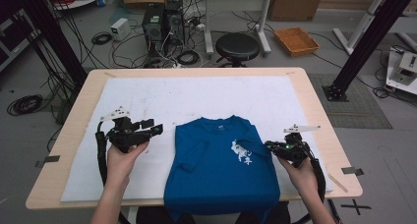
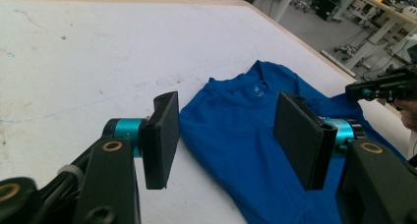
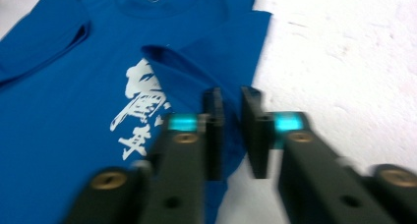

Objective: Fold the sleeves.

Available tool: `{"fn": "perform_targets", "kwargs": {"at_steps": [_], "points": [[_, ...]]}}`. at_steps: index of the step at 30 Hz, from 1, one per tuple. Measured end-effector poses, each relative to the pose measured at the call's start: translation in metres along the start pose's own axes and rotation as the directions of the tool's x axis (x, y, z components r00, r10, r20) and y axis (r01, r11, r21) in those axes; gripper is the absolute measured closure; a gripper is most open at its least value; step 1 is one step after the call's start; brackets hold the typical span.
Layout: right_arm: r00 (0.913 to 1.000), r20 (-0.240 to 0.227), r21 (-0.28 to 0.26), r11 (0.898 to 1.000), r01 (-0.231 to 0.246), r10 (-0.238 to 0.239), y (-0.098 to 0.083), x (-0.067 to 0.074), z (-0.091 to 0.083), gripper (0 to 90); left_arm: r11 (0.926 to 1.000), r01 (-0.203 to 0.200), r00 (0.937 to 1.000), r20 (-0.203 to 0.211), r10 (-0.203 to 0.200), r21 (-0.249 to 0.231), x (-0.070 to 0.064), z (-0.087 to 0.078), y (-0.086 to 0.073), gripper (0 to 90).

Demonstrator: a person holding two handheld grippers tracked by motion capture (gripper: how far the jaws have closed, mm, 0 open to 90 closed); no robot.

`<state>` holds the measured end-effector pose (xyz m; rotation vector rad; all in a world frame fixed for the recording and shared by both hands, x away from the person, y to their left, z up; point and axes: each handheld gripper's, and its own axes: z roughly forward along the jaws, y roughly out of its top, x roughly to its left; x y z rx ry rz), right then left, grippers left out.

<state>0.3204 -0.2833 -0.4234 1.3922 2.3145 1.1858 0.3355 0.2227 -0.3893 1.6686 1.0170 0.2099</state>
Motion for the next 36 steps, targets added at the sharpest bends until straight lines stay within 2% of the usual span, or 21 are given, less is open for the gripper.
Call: {"fn": "perform_targets", "kwargs": {"at_steps": [2,4,6,8,9,11,12,13,14,16,18,20,21,23,25,28,29,32,34,35,36], "points": [[0.9981,-0.018,-0.017,0.998,0.059,-0.059,0.0,0.01,-0.003,88.2,1.0,0.001,1.0,-0.002,-0.001,0.003,0.0,0.0,0.0,43.1],[0.9912,-0.045,-0.024,0.992,0.124,-0.125,-0.001,0.022,-0.005,88.2,1.0,0.001,1.0,-0.001,-0.001,0.002,0.001,0.0,0.0,43.1],[0.9837,-0.068,-0.009,0.986,0.166,-0.167,-0.003,0.03,-0.005,87.2,1.0,0.003,1.0,0.0,-0.003,0.003,0.001,0.001,0.0,43.0],[0.9597,-0.124,0.018,0.967,0.256,-0.252,-0.008,0.041,-0.004,80.4,1.0,-0.002,1.0,0.003,0.002,0.008,0.0,0.001,0.0,43.1],[0.9449,-0.163,0.041,0.955,0.294,-0.284,-0.009,0.044,-0.003,78.3,1.0,0.0,1.0,0.004,0.0,0.008,0.0,0.002,0.0,43.1],[0.9194,-0.19,0.045,0.932,0.358,-0.344,-0.012,0.049,-0.004,76.1,0.9999,-0.002,1.0,0.004,0.002,0.01,-0.001,0.002,0.0,43.0],[0.9156,-0.2,0.039,0.931,0.363,-0.349,-0.012,0.049,-0.005,75.5,0.9999,-0.001,1.0,0.006,0.001,0.012,-0.001,0.003,-0.001,42.9],[0.9141,-0.204,0.019,0.932,0.362,-0.351,-0.011,0.047,-0.008,75.3,0.9999,-0.001,1.0,0.008,0.001,0.013,-0.001,0.003,-0.001,42.8],[0.9186,-0.198,-0.001,0.937,0.349,-0.342,-0.01,0.045,-0.011,74.6,0.9999,-0.003,1.0,0.008,0.003,0.013,-0.001,0.003,-0.001,42.8],[0.9376,-0.155,-0.033,0.95,0.31,-0.311,-0.006,0.039,-0.015,74.6,0.9999,-0.005,0.9999,0.009,0.005,0.015,-0.001,0.003,-0.001,42.8],[0.9611,-0.098,-0.045,0.966,0.255,-0.258,-0.002,0.033,-0.015,70.7,0.9999,0.0,1.0,0.008,0.0,0.016,-0.001,0.004,-0.001,42.8],[0.9723,-0.05,-0.056,0.973,0.226,-0.228,0.002,0.029,-0.011,67.3,0.9998,0.0,1.0,0.008,0.0,0.018,-0.001,0.004,-0.001,42.8],[0.9782,-0.026,-0.045,0.978,0.205,-0.206,0.005,0.029,-0.003,65.5,0.9998,0.0,1.0,0.008,0.0,0.02,-0.001,0.004,-0.001,42.6],[0.9786,-0.021,-0.043,0.978,0.204,-0.205,0.005,0.029,0.0,64.0,0.9998,0.0,1.0,0.006,0.0,0.02,-0.001,0.005,-0.001,42.5],[0.9787,-0.028,-0.017,0.979,0.203,-0.203,0.006,0.032,0.009,63.5,0.9998,0.002,1.0,0.008,-0.002,0.022,-0.001,0.005,-0.002,42.4],[0.9736,-0.014,0.039,0.973,0.228,-0.228,0.003,0.039,0.017,72.7,0.9998,-0.001,1.0,0.007,0.001,0.021,-0.001,0.004,-0.001,42.4],[0.9723,-0.009,0.049,0.971,0.234,-0.234,0.001,0.042,0.018,78.9,0.9998,0.002,1.0,0.005,-0.002,0.022,0.0,0.004,-0.001,42.4],[0.9633,-0.007,0.069,0.961,0.268,-0.268,-0.003,0.047,0.016,87.8,0.9997,0.004,1.0,0.006,-0.004,0.023,0.0,0.005,-0.001,42.4],[0.9501,-0.045,0.082,0.947,0.312,-0.309,-0.008,0.054,0.012,88.6,0.9997,0.003,1.0,0.009,-0.003,0.025,-0.001,0.005,-0.001,42.4],[0.9501,-0.045,0.082,0.947,0.312,-0.309,-0.008,0.054,0.012,88.6,0.9997,0.003,1.0,0.009,-0.003,0.026,-0.001,0.005,-0.001,42.4],[0.9455,-0.058,0.087,0.942,0.325,-0.32,-0.01,0.054,0.012,88.6,0.9996,0.001,1.0,0.01,-0.001,0.029,-0.001,0.005,-0.001,42.4]]}}
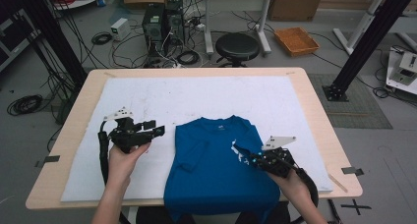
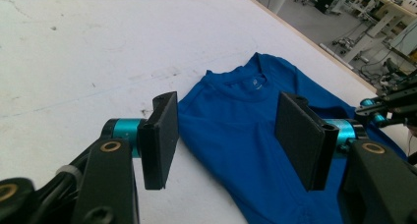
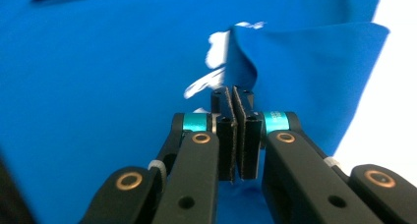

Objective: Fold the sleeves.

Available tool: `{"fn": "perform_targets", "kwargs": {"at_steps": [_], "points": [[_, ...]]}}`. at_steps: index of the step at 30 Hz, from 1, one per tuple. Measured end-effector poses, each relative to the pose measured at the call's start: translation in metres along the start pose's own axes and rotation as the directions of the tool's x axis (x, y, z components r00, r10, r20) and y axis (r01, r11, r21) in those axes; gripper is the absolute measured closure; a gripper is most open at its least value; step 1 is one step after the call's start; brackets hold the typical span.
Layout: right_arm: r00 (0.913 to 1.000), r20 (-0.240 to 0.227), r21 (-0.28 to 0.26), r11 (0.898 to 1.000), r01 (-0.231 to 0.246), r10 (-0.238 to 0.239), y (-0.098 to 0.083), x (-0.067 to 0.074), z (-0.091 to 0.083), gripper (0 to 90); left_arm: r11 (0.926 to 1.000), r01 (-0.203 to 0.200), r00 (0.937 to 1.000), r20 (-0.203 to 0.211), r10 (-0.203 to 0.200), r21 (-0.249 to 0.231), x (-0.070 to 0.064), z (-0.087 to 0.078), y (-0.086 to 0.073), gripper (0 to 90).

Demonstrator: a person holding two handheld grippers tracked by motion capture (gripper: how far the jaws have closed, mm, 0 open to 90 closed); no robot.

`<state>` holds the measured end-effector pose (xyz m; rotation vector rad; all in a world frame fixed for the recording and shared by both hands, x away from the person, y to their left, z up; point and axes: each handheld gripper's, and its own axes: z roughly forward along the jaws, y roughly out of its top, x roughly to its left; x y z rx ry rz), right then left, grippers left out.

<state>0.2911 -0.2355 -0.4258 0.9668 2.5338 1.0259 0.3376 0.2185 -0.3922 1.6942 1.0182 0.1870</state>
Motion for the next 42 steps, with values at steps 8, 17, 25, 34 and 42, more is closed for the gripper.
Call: {"fn": "perform_targets", "kwargs": {"at_steps": [8,17,25,34,42], "points": [[0.9985,-0.053,-0.019,1.0,0.011,-0.012,-0.003,-0.006,-0.004,70.5,1.0,-0.007,1.0,-0.006,0.007,-0.001,-0.001,0.001,0.0,41.0],[0.9842,0.065,-0.185,0.971,-0.15,0.165,0.018,-0.048,-0.017,52.3,0.9967,-0.074,0.9955,-0.063,0.072,-0.033,-0.003,-0.002,-0.001,37.1],[0.9468,0.085,-0.117,0.947,-0.3,0.311,0.03,-0.088,0.015,54.0,0.9954,-0.085,0.9932,-0.084,0.081,-0.044,0.0,-0.001,-0.004,37.1],[0.9428,0.169,-0.041,0.958,-0.285,0.287,0.026,-0.09,0.038,87.8,0.9968,-0.077,0.9943,-0.076,0.075,-0.023,0.001,0.002,-0.005,37.1],[0.9202,0.216,-0.152,0.942,-0.298,0.326,0.022,-0.095,0.027,72.2,0.9974,-0.069,0.9953,-0.07,0.067,-0.021,0.002,0.003,-0.005,37.1]]}}
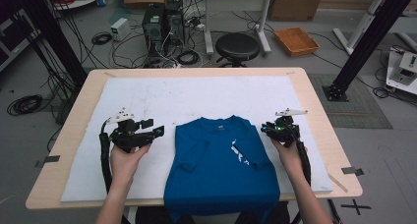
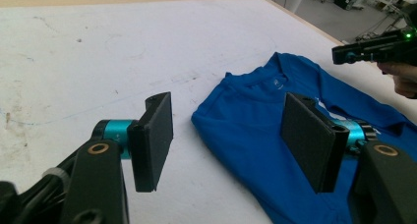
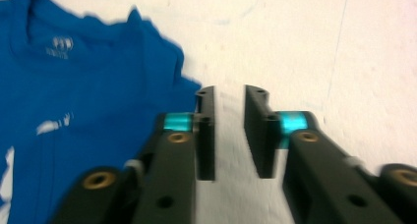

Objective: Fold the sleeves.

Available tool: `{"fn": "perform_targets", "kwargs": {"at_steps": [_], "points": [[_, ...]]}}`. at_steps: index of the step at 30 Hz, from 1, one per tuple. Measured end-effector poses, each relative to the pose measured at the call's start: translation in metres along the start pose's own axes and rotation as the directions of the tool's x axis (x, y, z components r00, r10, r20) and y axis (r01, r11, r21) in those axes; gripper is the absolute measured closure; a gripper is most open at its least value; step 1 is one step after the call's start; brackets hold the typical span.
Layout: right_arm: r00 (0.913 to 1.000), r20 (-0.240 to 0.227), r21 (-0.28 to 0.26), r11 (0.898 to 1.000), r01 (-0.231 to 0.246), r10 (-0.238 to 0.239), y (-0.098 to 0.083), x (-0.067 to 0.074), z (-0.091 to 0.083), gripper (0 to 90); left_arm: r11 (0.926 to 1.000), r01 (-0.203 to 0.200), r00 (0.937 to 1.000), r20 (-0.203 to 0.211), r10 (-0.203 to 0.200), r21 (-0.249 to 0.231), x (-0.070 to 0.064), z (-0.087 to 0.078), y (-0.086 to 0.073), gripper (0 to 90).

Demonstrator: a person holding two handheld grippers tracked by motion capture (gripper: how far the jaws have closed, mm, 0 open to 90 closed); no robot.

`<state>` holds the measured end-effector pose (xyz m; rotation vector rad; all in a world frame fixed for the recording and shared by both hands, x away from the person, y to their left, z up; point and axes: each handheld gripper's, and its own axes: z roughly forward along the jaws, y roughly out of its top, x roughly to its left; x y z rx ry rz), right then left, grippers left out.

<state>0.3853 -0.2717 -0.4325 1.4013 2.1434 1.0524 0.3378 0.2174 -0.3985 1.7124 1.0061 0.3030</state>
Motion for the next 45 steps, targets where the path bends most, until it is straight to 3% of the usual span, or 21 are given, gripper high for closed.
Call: {"fn": "perform_targets", "kwargs": {"at_steps": [3,6,9,12,13,15,18,20,21,23,25,28,30,32,34,36,40,45], "points": [[0.9986,-0.038,0.017,0.999,-0.036,0.037,0.002,-0.001,0.013,68.5,1.0,0.002,1.0,0.0,-0.002,0.003,0.0,0.0,0.0,37.1],[0.9981,-0.055,0.049,0.999,-0.024,0.026,0.002,0.003,0.023,69.0,1.0,0.003,1.0,-0.001,-0.003,0.004,0.0,-0.001,-0.001,37.1],[0.9995,-0.026,0.055,0.998,0.016,-0.014,0.002,0.008,0.026,73.3,0.9999,0.004,1.0,-0.002,-0.004,0.01,0.001,0.001,-0.001,37.1],[0.998,-0.04,0.057,0.997,0.05,-0.048,0.002,0.009,0.025,86.6,0.9999,0.008,1.0,0.003,-0.008,0.011,0.0,0.002,-0.001,37.1],[0.9963,-0.029,0.057,0.995,0.083,-0.081,0.002,0.012,0.025,90.0,0.9999,0.004,1.0,0.001,-0.004,0.016,0.0,0.002,-0.001,37.1],[0.994,-0.002,0.045,0.993,0.109,-0.109,0.002,0.015,0.024,90.0,0.9998,0.005,1.0,0.002,-0.005,0.017,0.0,0.002,-0.001,37.1],[0.9969,0.033,0.025,0.997,0.071,-0.072,0.003,0.011,0.02,90.0,0.9999,0.007,1.0,0.004,-0.007,0.013,-0.001,0.001,-0.001,37.1],[0.9995,-0.001,-0.013,0.999,0.031,-0.031,0.003,0.006,0.017,90.0,0.9999,0.01,0.9999,0.008,-0.01,0.011,0.0,0.001,-0.001,37.1],[0.9997,-0.02,-0.026,1.0,0.015,-0.016,0.004,0.004,0.016,84.0,0.9998,0.009,0.9999,0.009,-0.009,0.015,0.0,0.002,-0.001,37.1],[0.999,-0.043,-0.023,1.0,-0.015,0.014,0.004,0.002,0.02,74.7,0.9998,0.007,0.9999,0.01,-0.007,0.019,-0.001,0.003,-0.001,37.1],[0.9987,-0.049,-0.001,1.0,-0.016,0.016,0.004,0.003,0.026,72.7,0.9997,0.009,0.9999,0.011,-0.009,0.021,-0.001,0.003,-0.001,37.1],[0.9976,-0.066,0.015,1.0,-0.019,0.02,0.003,0.006,0.033,73.5,0.9998,0.007,0.9999,0.011,-0.007,0.019,-0.001,0.002,-0.001,37.1],[0.9986,-0.052,0.016,1.0,0.004,-0.004,0.003,0.007,0.033,82.5,0.9997,0.008,0.9999,0.01,-0.008,0.021,0.0,0.003,-0.001,37.1],[0.9971,-0.074,0.018,1.0,0.021,-0.02,0.004,0.008,0.033,89.4,0.9996,0.009,0.9999,0.011,-0.009,0.025,0.0,0.003,-0.001,37.1],[0.9972,-0.043,0.025,0.998,0.063,-0.061,0.005,0.012,0.033,90.0,0.9996,0.006,0.9999,0.015,-0.007,0.029,-0.001,0.004,-0.001,37.1],[0.9975,-0.021,0.023,0.997,0.068,-0.067,0.006,0.012,0.031,90.0,0.9996,0.009,0.9998,0.016,-0.009,0.028,-0.001,0.004,-0.001,37.1],[0.9989,0.03,-0.003,0.999,0.035,-0.035,0.006,0.004,0.021,90.0,0.9996,0.006,0.9999,0.015,-0.006,0.027,-0.001,0.004,-0.001,37.1],[0.9963,0.07,0.008,0.999,0.048,-0.049,0.004,0.002,0.018,87.6,0.9995,0.006,0.9999,0.012,-0.007,0.03,-0.001,0.005,-0.001,37.1]]}}
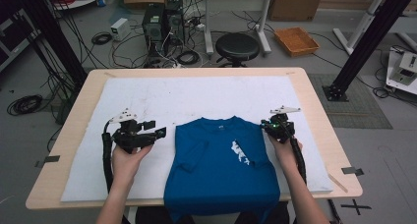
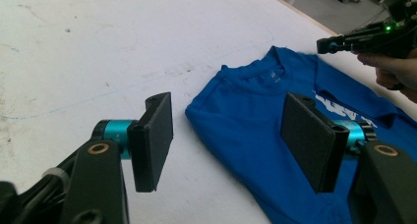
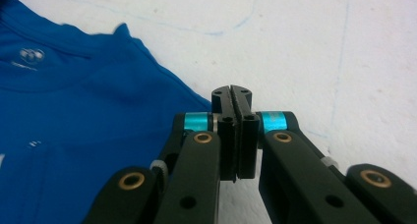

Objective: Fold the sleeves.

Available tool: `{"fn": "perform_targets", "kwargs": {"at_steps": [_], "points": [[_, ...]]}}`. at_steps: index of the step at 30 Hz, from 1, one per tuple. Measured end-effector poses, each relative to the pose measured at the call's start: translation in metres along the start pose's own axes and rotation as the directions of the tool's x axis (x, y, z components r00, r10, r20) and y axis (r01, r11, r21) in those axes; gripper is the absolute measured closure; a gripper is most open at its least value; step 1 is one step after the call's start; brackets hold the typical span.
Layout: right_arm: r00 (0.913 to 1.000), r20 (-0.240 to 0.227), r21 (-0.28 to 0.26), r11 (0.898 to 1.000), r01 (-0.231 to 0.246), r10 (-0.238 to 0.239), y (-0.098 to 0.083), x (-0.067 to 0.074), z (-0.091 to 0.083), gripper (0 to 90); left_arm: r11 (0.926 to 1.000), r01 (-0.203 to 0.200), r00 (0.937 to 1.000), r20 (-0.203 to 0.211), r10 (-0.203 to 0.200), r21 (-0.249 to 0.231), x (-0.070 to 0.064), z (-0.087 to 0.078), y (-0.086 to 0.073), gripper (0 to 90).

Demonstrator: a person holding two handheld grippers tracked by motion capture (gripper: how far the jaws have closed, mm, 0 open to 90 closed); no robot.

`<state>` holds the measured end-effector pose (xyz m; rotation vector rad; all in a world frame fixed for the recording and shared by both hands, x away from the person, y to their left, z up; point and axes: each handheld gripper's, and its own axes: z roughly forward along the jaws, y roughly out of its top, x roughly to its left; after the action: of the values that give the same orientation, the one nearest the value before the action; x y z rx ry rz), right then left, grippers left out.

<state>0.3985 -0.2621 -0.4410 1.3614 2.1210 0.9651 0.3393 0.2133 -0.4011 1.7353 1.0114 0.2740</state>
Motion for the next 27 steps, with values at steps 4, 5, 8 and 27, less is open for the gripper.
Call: {"fn": "perform_targets", "kwargs": {"at_steps": [4,5,8,27], "points": [[0.9993,-0.009,-0.033,0.999,-0.036,0.035,0.0,-0.004,-0.005,64.7,1.0,-0.002,1.0,-0.002,0.002,-0.008,0.001,-0.001,0.0,37.0],[0.9987,-0.018,-0.044,0.998,-0.048,0.047,0.0,-0.005,-0.008,60.9,0.9999,0.0,1.0,-0.004,0.0,-0.01,0.001,-0.001,0.001,37.0],[0.9974,-0.046,-0.087,0.994,-0.06,0.056,0.002,-0.011,-0.021,53.4,0.9999,-0.009,0.9998,-0.02,0.008,-0.013,0.004,0.0,0.004,37.0],[0.9875,-0.147,-0.236,0.968,-0.09,0.055,-0.004,-0.045,-0.082,37.1,0.987,-0.152,0.9786,-0.148,0.143,-0.053,-0.004,-0.002,0.015,30.6]]}}
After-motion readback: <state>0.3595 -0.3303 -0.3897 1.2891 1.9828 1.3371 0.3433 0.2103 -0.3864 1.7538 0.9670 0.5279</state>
